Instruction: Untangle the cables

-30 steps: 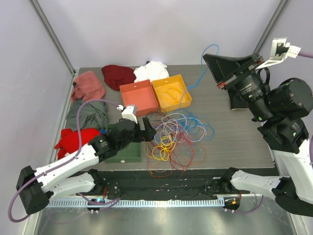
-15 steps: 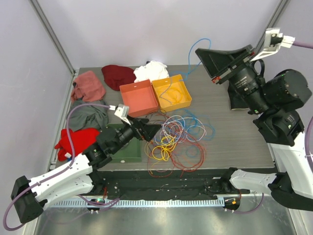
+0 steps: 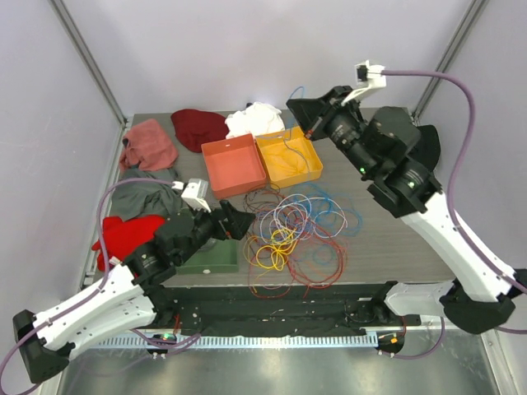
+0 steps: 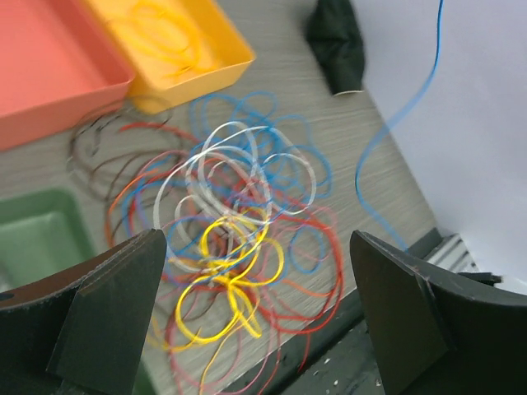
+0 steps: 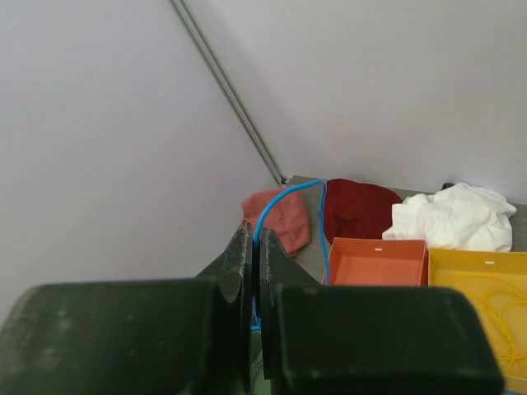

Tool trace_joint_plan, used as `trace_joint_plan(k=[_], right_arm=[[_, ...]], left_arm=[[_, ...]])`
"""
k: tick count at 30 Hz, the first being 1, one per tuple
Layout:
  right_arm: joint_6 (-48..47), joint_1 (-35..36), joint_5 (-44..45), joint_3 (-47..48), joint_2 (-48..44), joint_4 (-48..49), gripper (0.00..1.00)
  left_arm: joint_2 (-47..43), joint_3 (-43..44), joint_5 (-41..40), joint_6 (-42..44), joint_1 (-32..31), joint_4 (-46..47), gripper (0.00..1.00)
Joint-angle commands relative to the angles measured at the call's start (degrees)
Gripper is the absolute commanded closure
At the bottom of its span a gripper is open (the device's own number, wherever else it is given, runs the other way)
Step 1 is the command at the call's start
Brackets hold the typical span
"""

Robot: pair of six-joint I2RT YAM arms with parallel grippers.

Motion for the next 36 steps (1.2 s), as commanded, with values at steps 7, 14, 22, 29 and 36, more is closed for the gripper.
trace_joint_plan(k=[7,14,22,29,36], right_arm=[[-3.40,0.26,0.94,9.88,12.93,8.87,0.99],[-4.46,0.09,1.20,16.49,24.43,10.01,0.99],[-2.97,-1.14,1.03,17.02,33.94,15.19,0.99],[-1.38,-2.99,-0.12,17.20,40.62,20.11,0.99],[-0.68,-3.25,-1.79,21.06,42.74,21.79,0.99]], left_arm=[[-13.15,-3.91,-14.93,-9.64,-0.17,-22.85,0.00],[-19.91,-5.23,-16.25,-12.01,-0.26,-27.78,0.20],[-22.82,-6.81,-15.81,-13.60,-0.17,-30.86,0.21],[-22.91,-7.25,-15.55,-13.86,-0.26,-30.77,0.20],[-22.38,-7.25,-15.99,-13.16,-0.26,-29.98,0.20]])
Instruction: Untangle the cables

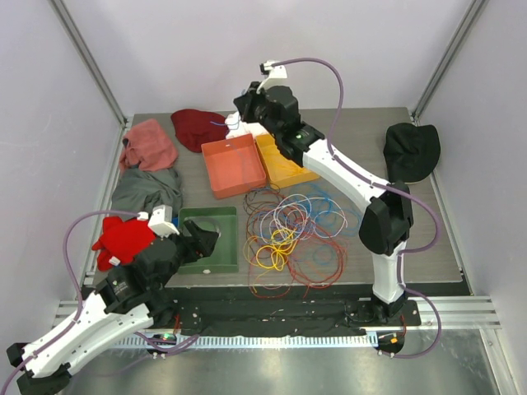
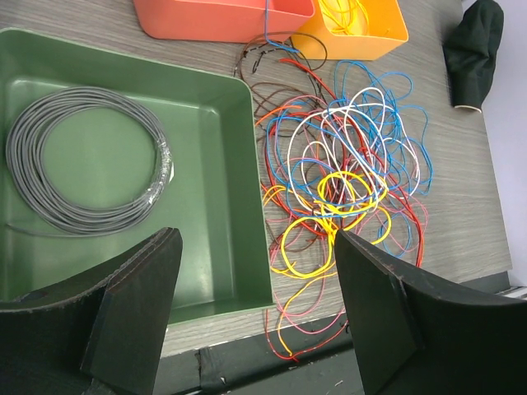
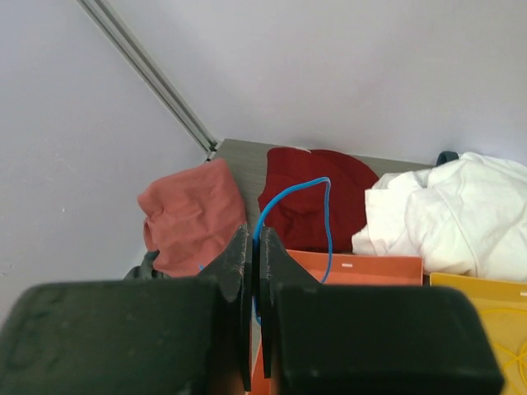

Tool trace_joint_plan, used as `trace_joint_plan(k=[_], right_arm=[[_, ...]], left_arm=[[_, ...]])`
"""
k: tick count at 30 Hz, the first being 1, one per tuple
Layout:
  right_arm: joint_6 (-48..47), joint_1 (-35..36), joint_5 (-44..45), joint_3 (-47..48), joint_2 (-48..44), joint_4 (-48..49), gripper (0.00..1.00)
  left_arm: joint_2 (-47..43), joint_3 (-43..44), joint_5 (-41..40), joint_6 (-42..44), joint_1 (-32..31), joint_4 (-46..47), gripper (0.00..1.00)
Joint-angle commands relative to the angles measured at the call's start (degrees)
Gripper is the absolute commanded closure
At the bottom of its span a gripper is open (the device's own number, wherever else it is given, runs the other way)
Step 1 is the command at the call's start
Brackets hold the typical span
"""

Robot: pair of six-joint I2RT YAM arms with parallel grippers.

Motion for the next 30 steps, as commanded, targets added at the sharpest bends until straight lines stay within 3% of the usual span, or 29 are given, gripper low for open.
trace_joint_plan(k=[1,16,30], right_arm=[[1.07,0.11,-1.61,5.61,-1.06,7.06,0.99],[1.16,-0.94,-5.04,20.47,8.25,9.26,0.99],[8.63,-1.30,-6.36,-5.18,7.55,17.34,0.99]], left_arm=[[0.24,-0.28,-1.59,0.44,-0.26,1.21,0.20],[2.70,-0.45,-1.50,1.32,-0.26,3.14,0.20],[2.35,-1.42,-1.41,1.49,-0.26,3.67,0.19]])
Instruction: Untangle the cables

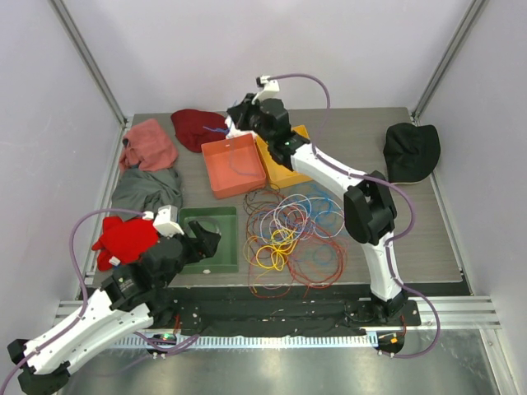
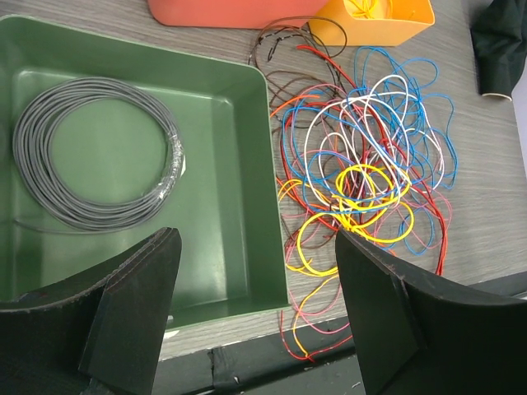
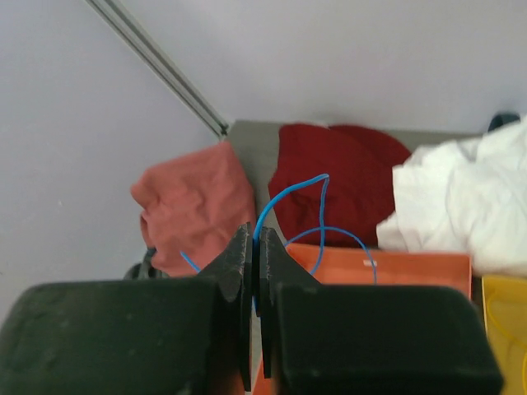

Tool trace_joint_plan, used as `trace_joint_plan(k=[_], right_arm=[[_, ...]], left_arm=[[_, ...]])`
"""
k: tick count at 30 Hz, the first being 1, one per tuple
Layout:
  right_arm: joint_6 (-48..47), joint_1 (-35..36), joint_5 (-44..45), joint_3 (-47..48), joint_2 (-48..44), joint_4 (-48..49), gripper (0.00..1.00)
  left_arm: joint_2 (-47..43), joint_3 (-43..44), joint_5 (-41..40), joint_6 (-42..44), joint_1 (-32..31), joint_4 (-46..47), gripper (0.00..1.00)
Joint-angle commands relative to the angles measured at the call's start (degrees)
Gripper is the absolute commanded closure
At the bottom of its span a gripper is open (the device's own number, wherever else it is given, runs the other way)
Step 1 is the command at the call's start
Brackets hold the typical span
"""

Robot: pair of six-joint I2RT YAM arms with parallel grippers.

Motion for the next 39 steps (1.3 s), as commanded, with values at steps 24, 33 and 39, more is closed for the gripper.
trace_joint_plan(k=[24,33,39], right_arm=[[-0.88,0.68,19.36,-21.76,-22.67,-17.70,0.23],[14.36,-17.69,18.33,-57.37,-45.97,-20.69,0.29],[12.33,-18.13,17.72,-63.88,-45.91,-20.52,0.30]], left_arm=[[3.77,0.18,-1.65,4.07,-0.26,7.98,0.13],[12.10,-1.14,4.13,3.10,-0.17,17.55,0.12],[19.58,0.44,7.57,2.05,-0.26,21.16,0.12]])
